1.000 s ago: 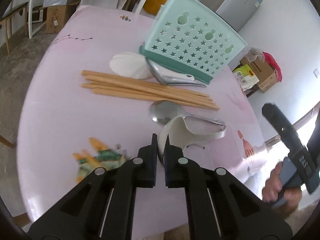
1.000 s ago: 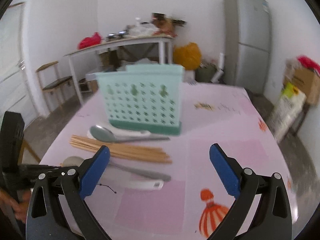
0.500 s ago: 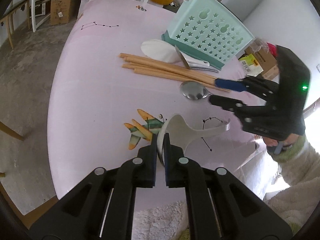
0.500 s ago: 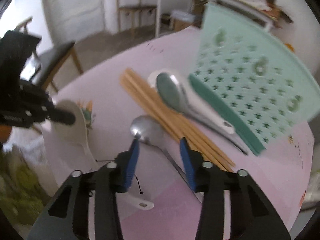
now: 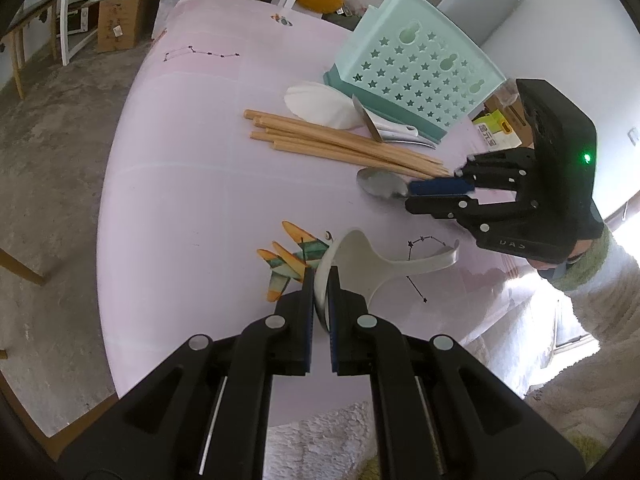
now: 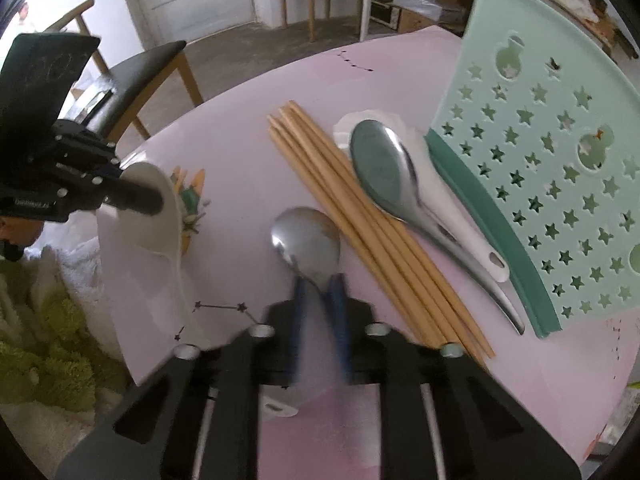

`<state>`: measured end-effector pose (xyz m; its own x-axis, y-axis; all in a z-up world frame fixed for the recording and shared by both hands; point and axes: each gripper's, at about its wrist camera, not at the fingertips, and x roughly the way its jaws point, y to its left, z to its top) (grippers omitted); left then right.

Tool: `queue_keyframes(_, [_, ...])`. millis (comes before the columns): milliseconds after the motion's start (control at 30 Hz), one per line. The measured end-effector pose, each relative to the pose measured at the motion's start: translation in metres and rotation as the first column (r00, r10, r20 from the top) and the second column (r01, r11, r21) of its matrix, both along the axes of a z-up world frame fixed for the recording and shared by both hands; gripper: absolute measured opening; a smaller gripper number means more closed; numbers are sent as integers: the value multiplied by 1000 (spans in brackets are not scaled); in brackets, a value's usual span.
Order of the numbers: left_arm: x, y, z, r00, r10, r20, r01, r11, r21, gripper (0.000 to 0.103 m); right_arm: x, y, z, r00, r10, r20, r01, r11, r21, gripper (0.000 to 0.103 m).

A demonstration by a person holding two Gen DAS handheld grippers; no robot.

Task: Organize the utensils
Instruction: 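Grasp the silver spoon with the right gripper while the left gripper lifts the white ladle, then lower the ladle into the holder with the left gripper while the right gripper lifts the spoon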

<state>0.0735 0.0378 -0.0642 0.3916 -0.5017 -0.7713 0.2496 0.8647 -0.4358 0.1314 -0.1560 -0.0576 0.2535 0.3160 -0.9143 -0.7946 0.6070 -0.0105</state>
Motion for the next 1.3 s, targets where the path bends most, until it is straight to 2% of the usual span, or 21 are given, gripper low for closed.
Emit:
queue_keyframes(167, [-3, 2, 4, 1000, 17, 16, -17, 1000, 13, 5, -15, 11, 1, 998, 23, 62, -22, 999, -24, 6])
queue_keyframes(300, [-10, 4, 12, 999, 33, 41, -34, 999, 27, 4, -26, 9, 12, 992, -5, 127, 5, 1000, 2, 5])
queue_keyframes(433, [-17, 7, 32, 993, 57, 100, -62, 997, 48, 4, -33, -3, 32, 978, -76, 195, 65, 996, 60, 5])
queue_keyframes(567, [-20, 15, 61, 981, 100, 169, -106, 994, 26, 4, -39, -27, 62, 945, -198, 259, 159, 973, 167, 4])
queue_keyframes(733, [-13, 20, 115, 936, 146, 320, -158, 987, 12, 4, -43, -68, 93, 883, -370, 289, 273, 905, 326, 3])
queue_keyframes(767, [-9, 21, 130, 920, 149, 362, -163, 987, 7, 4, -45, -78, 99, 865, -411, 286, 296, 880, 371, 3])
queue_keyframes(900, [7, 11, 177, 856, 137, 498, -176, 984, 31, 4, -46, -104, 104, 832, -486, 267, 337, 825, 453, 3])
queue_keyframes(933, [15, 6, 189, 837, 127, 532, -182, 982, 51, 4, -47, -110, 105, 824, -505, 259, 347, 809, 474, 3])
queue_keyframes(1033, [39, -14, 210, 803, 84, 590, -194, 973, 125, 4, -49, -119, 104, 807, -538, 244, 363, 777, 515, 3])
queue_keyframes(1100, [52, -26, 218, 790, 51, 611, -200, 963, 179, 4, -44, -122, 104, 798, -555, 235, 370, 759, 535, 3])
queue_keyframes(1133, [59, -35, 222, 780, 27, 625, -206, 954, 217, 4, -43, -123, 102, 794, -562, 232, 374, 752, 543, 3])
queue_keyframes(1167, [68, -46, 225, 762, -11, 647, -223, 934, 279, 4, -45, -127, 101, 789, -571, 226, 378, 741, 555, 3])
queue_keyframes(1200, [75, -54, 227, 756, -40, 654, -231, 918, 323, 4, -45, -131, 101, 786, -578, 220, 381, 733, 564, 3])
queue_keyframes(1300, [97, -79, 229, 762, -136, 633, -207, 875, 437, 4, -48, -138, 100, 778, -593, 209, 389, 715, 582, 3])
